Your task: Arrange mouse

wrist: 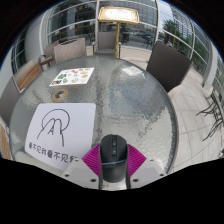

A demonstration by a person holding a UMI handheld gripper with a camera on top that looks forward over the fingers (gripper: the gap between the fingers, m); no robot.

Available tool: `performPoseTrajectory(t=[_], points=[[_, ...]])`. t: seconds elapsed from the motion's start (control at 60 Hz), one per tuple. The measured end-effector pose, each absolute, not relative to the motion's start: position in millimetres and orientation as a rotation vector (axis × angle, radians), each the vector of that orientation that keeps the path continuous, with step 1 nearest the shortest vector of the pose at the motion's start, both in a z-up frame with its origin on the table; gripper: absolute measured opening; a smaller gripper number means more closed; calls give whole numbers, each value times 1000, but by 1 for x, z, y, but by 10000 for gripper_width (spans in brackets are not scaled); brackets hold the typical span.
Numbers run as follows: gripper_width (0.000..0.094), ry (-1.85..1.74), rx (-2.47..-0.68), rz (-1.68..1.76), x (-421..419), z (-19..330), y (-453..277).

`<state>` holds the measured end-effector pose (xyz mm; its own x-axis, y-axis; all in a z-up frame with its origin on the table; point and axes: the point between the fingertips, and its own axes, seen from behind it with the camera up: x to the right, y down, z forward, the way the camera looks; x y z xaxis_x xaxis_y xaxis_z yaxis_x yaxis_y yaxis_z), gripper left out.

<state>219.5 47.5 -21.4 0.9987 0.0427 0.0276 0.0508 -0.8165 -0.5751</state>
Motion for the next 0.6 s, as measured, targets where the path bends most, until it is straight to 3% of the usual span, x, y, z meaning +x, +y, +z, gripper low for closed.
performPoseTrajectory(t=[0.067, 0.15, 0.417, 0.533, 0.6], points=[[311, -33, -2552, -26, 223, -14, 46], [313, 39, -2502, -28, 229, 32, 56], [311, 61, -2151, -110, 207, 266, 125], [311, -11, -2102, -92, 152, 297, 135], [309, -69, -2135, -65, 119, 281, 148]])
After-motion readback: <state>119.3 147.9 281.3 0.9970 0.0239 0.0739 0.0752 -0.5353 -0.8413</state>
